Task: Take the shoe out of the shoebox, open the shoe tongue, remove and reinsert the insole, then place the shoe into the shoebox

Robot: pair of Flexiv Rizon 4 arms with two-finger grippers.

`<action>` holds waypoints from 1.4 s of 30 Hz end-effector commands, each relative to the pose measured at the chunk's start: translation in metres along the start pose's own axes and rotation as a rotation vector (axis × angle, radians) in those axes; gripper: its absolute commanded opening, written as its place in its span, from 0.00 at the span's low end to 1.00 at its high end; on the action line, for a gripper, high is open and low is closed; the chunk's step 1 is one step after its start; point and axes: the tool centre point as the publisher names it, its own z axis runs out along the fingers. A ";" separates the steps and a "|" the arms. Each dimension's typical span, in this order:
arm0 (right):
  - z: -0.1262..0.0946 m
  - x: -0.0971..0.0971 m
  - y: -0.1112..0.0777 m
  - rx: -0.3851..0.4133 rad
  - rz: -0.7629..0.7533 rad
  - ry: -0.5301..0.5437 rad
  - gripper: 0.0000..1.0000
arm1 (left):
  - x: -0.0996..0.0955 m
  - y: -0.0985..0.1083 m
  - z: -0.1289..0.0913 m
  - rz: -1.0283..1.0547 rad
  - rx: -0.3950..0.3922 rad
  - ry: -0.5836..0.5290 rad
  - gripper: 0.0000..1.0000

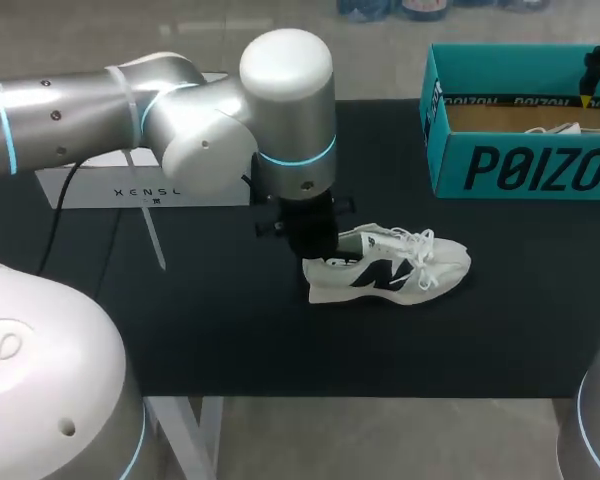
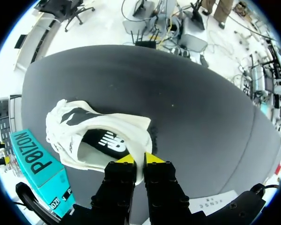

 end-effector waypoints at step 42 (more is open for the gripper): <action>0.000 0.000 -0.001 -0.002 0.001 0.000 1.00 | 0.177 -0.032 -0.030 -0.668 0.446 -0.877 1.00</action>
